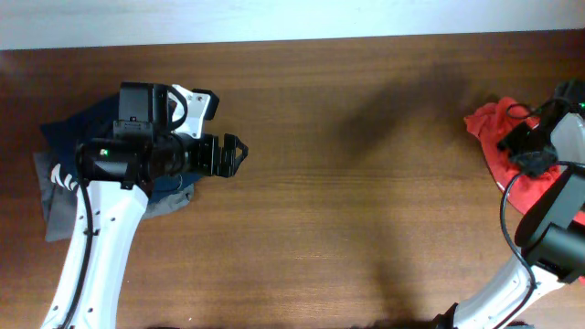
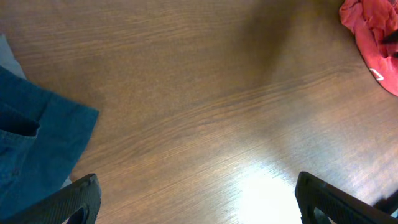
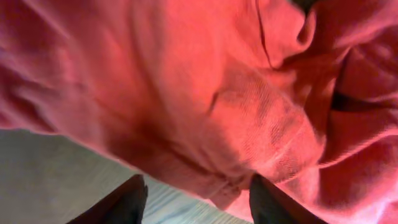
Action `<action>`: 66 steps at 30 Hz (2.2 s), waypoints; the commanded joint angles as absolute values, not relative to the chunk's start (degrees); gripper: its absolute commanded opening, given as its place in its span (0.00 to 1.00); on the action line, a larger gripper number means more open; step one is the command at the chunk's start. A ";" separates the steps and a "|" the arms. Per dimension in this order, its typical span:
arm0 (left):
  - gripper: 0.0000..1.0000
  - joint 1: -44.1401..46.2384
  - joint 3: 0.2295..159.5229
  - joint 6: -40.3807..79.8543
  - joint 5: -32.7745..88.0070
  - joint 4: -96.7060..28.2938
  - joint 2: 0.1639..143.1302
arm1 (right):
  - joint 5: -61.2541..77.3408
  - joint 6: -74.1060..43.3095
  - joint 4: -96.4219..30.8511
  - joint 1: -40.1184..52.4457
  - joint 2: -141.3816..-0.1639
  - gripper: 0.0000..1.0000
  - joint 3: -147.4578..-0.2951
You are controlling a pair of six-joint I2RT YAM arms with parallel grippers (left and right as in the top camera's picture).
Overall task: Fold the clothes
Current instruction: 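Reach the right gripper to the crumpled red T-shirt and grasp it, then drag the red T-shirt left toward the left gripper and grasp its end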
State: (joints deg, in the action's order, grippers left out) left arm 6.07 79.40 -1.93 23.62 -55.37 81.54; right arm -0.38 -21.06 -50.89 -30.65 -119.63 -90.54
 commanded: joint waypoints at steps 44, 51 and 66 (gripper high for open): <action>0.99 6.24 86.50 -4.62 28.14 -49.76 80.84 | 19.81 -5.37 -50.37 -7.81 -66.70 0.05 -91.09; 0.99 6.24 87.59 -4.82 22.57 -49.95 79.15 | 29.32 -0.12 -50.76 -2.37 -70.22 0.05 -90.52; 0.99 6.24 87.59 -4.84 14.96 -50.85 76.07 | 19.62 -3.64 -51.42 7.07 -79.75 0.65 -89.54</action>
